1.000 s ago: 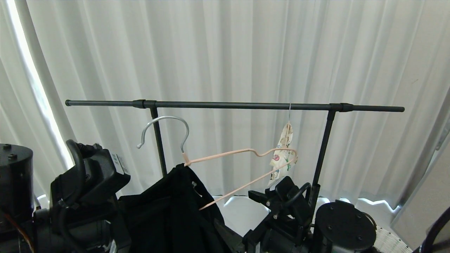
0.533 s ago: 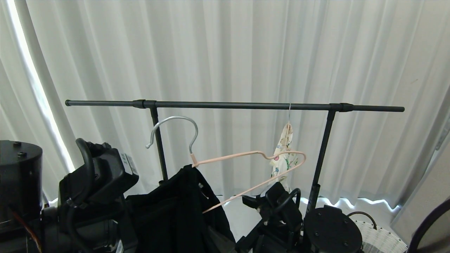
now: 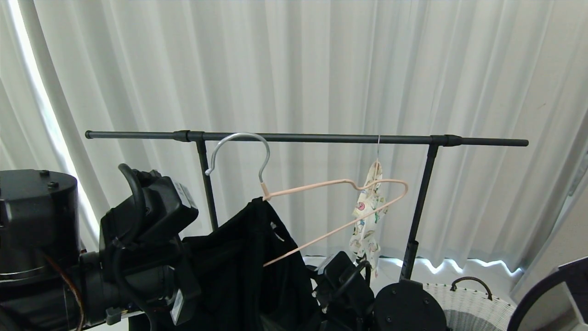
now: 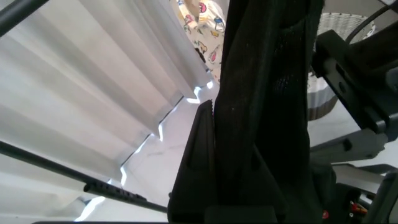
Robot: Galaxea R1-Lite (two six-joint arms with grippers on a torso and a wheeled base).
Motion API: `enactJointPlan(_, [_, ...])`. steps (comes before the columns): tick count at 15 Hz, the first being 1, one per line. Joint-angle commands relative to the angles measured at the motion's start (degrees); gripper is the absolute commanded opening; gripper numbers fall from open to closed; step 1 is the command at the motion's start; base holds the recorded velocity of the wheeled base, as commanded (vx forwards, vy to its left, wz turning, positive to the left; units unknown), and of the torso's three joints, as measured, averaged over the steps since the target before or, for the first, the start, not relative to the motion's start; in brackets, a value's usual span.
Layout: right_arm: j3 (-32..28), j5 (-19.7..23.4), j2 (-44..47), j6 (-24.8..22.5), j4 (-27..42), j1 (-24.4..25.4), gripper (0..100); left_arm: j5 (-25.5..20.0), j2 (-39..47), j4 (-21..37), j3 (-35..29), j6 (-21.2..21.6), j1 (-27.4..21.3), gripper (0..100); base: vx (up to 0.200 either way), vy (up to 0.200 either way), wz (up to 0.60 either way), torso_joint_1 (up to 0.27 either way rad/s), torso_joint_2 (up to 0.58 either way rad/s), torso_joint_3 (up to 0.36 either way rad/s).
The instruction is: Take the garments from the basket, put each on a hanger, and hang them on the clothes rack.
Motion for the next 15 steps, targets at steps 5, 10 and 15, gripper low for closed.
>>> enactJointPlan(5, [2.89, -4.45, 2.40, -2.58, -0.06, -2.50, 100, 0.05, 0.09, -0.04, 0.05, 0.01, 0.34, 0, 0.000, 0.000, 0.00, 0.000, 0.00, 0.000])
enactJointPlan(10, [6.41, -4.45, 3.28, -6.80, 0.03, -8.92, 100, 0.05, 0.01, -0.56, 0.05, 0.01, 0.34, 0, 0.000, 0.000, 0.00, 0.000, 0.00, 0.000])
enactJointPlan(15, [7.73, -4.54, 3.63, -8.47, 0.03, -10.76, 100, 0.05, -0.17, -1.18, 0.14, 0.01, 1.66, 0, 0.000, 0.000, 0.00, 0.000, 0.00, 0.000])
